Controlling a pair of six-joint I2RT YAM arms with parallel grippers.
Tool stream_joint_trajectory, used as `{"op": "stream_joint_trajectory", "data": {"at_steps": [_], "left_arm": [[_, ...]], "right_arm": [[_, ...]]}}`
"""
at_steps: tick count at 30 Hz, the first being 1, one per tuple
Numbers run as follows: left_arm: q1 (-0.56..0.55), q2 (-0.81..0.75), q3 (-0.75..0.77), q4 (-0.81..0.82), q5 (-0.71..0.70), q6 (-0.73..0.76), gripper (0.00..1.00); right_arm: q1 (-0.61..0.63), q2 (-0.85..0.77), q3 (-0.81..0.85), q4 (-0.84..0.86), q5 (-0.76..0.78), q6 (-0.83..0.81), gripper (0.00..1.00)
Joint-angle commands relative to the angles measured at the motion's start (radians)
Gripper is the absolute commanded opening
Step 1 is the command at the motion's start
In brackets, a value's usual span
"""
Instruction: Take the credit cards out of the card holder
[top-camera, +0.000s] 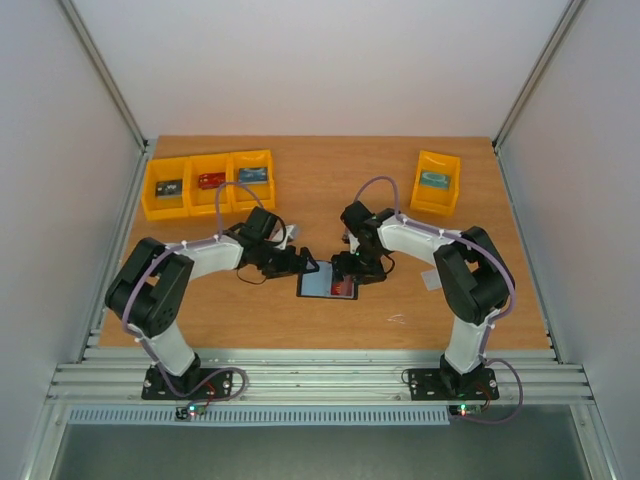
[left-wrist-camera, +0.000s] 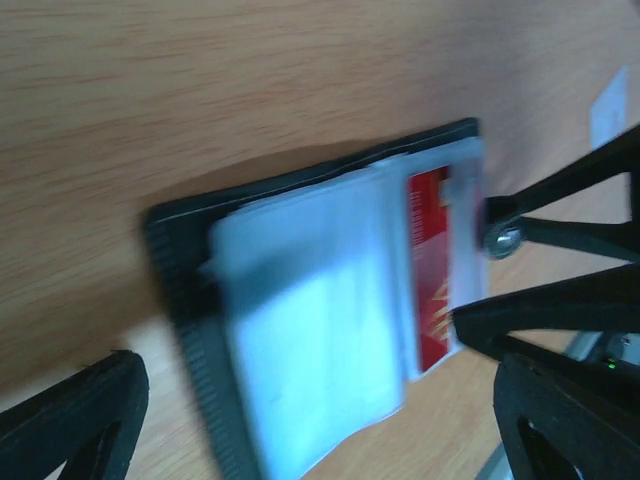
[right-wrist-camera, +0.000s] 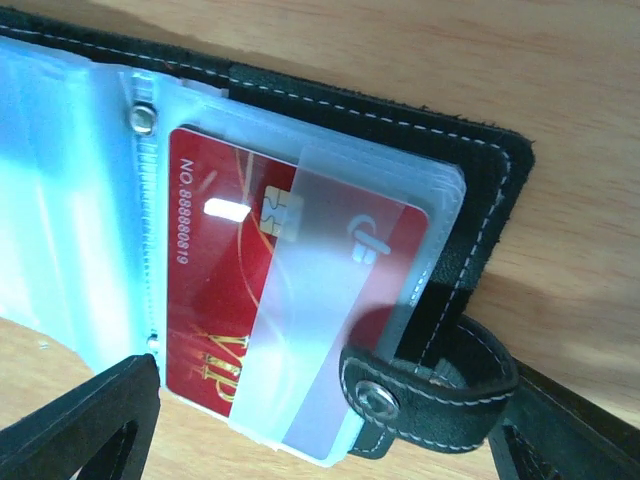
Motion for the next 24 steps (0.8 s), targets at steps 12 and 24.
{"op": "stream_joint_trajectory", "data": {"at_steps": [12,24], "left_arm": [[-0.053,0.112,-0.050,0.303,0.160,-0.112,0.57],[-0.050,0.018,0.122,-0.077,0.136,0.051,0.00]], "right_arm": [[0.004,0.008,-0.051,0.158,-0.146,0.103,0.85],[-0.086,-0.246,-0.093,0.127,-0.152,-0.014,0.88]]}}
